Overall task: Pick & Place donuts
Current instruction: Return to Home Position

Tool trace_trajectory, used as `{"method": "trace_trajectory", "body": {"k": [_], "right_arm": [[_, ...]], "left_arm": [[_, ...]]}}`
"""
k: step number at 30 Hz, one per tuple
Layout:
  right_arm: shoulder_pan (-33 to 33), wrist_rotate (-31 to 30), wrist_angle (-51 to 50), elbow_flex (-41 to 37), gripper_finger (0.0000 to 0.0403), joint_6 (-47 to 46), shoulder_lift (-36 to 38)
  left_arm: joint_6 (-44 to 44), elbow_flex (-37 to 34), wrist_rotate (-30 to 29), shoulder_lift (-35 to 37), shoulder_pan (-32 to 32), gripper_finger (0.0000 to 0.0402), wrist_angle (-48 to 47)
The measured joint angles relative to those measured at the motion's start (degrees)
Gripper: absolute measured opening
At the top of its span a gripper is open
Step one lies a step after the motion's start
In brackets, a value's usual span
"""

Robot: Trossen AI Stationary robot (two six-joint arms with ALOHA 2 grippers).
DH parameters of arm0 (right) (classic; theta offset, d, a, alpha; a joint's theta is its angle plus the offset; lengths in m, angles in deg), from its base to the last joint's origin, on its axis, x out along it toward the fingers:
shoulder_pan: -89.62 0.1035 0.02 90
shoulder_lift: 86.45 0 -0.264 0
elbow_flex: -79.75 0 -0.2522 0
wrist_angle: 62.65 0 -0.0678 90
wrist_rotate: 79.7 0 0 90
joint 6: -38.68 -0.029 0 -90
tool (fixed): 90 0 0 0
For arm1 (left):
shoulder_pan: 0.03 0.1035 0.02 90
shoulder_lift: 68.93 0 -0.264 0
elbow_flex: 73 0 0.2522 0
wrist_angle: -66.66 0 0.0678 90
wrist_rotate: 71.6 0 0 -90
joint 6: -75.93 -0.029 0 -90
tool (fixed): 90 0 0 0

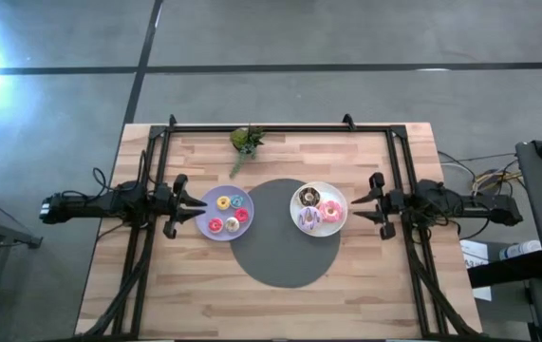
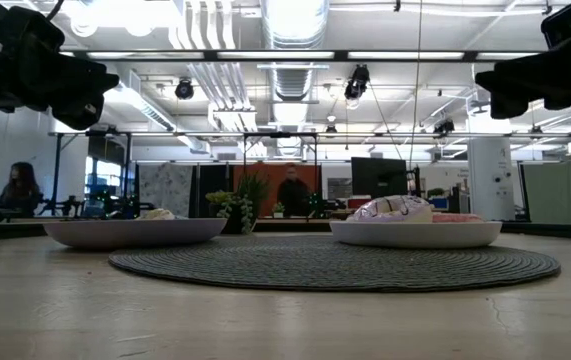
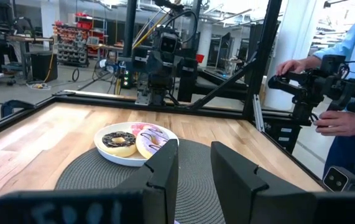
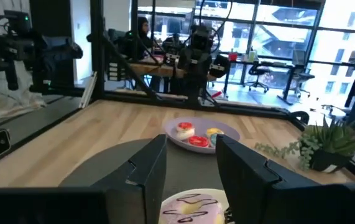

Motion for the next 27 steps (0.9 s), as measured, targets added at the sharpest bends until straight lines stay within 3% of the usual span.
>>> {"method": "trace_trajectory", "body": {"k": [4, 9, 27], "right_arm": [[0.02, -0.43, -0.13, 0.0, 0.0125, -0.16, -0.01], [1.12, -5.76, -1.05, 0.02, 0.0124, -2.23, -0.02], [1.62, -5.82, -1.05, 0.02, 0.0126, -3.59, -0.15]], "left_arm": [[0.0, 0.0, 0.0, 0.0, 0.0, 0.0071, 0.0], [0.0, 0.0, 0.0, 0.0, -0.02, 0.0071, 0.0], [0.0, 0.0, 0.0, 0.0, -0.01, 0.0071, 0.0]]}}
